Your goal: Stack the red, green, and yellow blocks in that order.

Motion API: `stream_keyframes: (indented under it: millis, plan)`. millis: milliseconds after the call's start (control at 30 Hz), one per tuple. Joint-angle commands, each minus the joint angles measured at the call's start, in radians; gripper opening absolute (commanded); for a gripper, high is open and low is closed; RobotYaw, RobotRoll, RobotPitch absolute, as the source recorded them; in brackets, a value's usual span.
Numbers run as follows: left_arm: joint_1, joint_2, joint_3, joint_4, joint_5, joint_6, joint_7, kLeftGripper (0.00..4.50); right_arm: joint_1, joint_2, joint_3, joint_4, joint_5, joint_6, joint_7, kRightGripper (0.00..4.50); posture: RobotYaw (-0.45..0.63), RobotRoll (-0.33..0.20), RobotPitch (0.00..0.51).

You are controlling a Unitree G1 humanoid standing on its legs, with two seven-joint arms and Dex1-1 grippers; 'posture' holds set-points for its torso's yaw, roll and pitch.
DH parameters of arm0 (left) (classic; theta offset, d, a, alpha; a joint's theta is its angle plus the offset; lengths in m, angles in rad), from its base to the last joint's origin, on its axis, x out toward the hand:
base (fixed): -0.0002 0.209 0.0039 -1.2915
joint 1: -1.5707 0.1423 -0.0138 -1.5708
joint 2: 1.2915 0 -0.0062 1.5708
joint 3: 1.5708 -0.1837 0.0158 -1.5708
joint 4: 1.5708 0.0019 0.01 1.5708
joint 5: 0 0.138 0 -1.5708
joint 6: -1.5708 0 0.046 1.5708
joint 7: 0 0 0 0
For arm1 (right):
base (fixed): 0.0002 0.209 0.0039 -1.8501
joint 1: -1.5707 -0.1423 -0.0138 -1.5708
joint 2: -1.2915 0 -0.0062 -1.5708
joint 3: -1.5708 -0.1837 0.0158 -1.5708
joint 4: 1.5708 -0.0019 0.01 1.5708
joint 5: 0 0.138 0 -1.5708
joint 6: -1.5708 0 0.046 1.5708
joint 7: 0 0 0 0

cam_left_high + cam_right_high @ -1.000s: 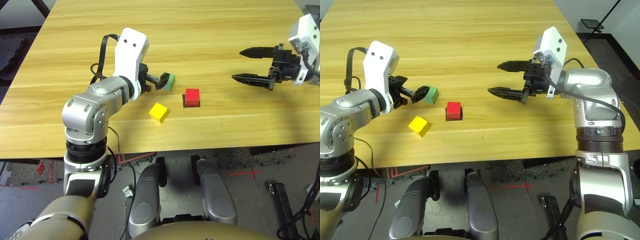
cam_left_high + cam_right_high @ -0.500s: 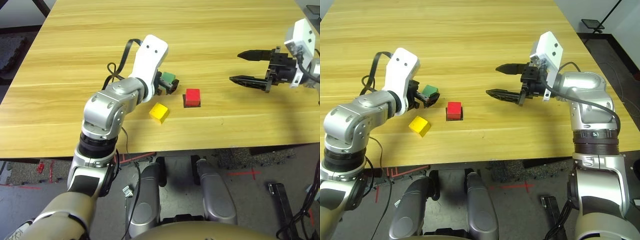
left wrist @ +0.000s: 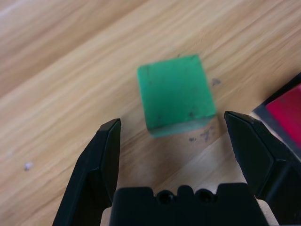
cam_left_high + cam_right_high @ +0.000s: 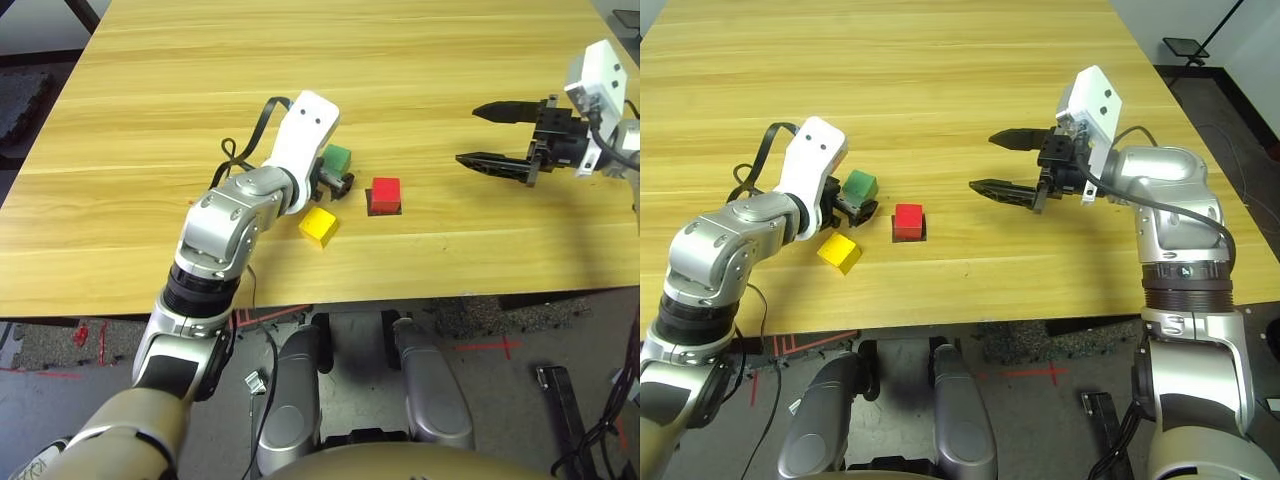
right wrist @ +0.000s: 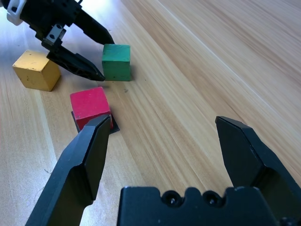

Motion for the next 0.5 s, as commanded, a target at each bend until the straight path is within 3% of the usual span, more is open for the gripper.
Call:
stream_keyframes:
  millis: [33, 500]
  plan:
    - [0.015, -0.008, -0.008, 0.042, 0.020, -0.028, -0.003, 4.50, 0.019, 0.002, 0.002, -0.018, 0.012, -0.010, -0.003, 4.49, 0.25, 0.095, 0.305]
    - [-0.050, -0.050, 0.035, 0.125, 0.047, -0.049, 0.004, 4.50, 0.010, 0.019, 0.029, 0.026, -0.008, -0.059, -0.004, 4.49, 0.27, 0.104, 0.306]
